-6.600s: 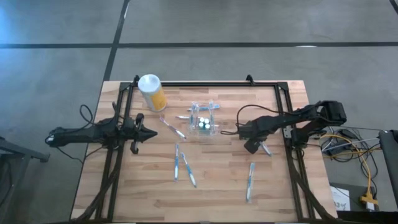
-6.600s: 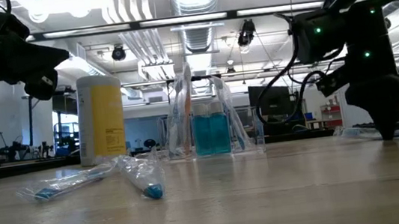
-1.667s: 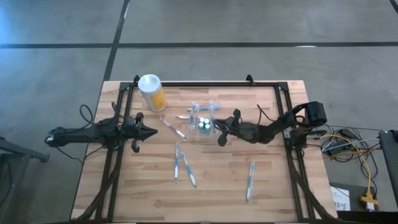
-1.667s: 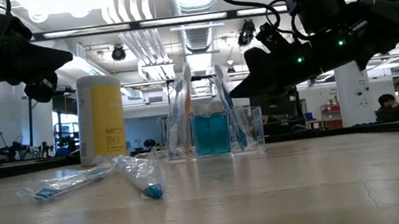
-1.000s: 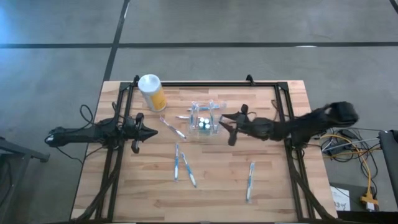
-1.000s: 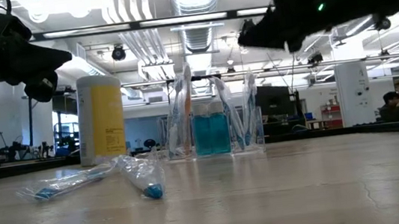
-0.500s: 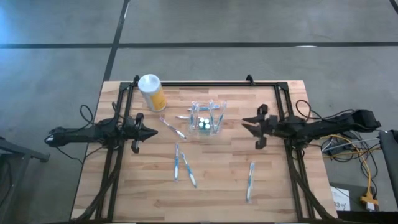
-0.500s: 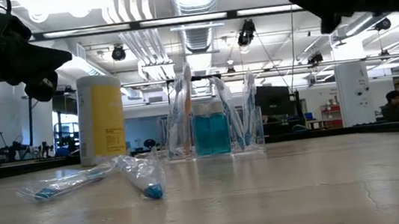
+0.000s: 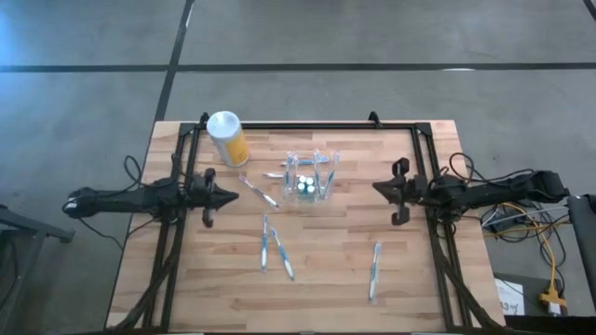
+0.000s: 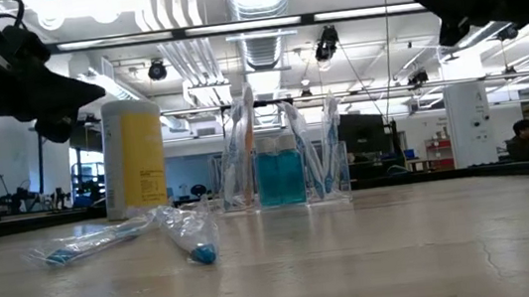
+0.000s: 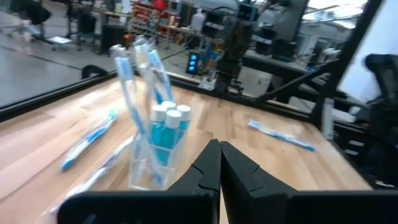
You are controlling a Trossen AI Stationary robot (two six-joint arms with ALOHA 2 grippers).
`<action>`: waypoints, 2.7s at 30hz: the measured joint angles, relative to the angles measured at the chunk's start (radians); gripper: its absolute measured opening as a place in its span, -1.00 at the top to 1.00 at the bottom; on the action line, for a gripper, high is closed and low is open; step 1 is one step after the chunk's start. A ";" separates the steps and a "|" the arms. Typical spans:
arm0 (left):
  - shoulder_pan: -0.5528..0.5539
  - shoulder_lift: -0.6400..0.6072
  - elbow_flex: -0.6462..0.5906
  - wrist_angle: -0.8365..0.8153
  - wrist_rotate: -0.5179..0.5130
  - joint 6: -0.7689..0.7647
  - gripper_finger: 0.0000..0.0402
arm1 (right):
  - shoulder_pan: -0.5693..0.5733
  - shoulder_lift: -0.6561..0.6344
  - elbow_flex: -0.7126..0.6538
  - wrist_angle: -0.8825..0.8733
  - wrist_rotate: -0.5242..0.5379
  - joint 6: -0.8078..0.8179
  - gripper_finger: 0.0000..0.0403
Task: Pick & Place toothbrushing station
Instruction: Put the blue toothbrush into the left section of the transparent organizer
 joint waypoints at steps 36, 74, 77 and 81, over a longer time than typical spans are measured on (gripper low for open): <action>-0.064 0.304 0.226 -0.043 -0.048 -0.288 0.99 | -0.105 -0.239 0.001 -0.571 -0.127 0.123 0.96; -0.309 1.596 1.054 -0.752 -0.100 -1.000 -0.41 | -0.103 -0.229 0.001 -0.574 -0.126 0.133 0.96; -0.307 1.619 1.055 -0.753 -0.103 -1.000 -0.41 | -0.103 -0.229 0.001 -0.550 -0.125 0.133 0.96; -0.306 1.643 1.056 -0.758 -0.106 -0.998 -0.40 | -0.103 -0.229 0.001 -0.513 -0.125 0.134 0.96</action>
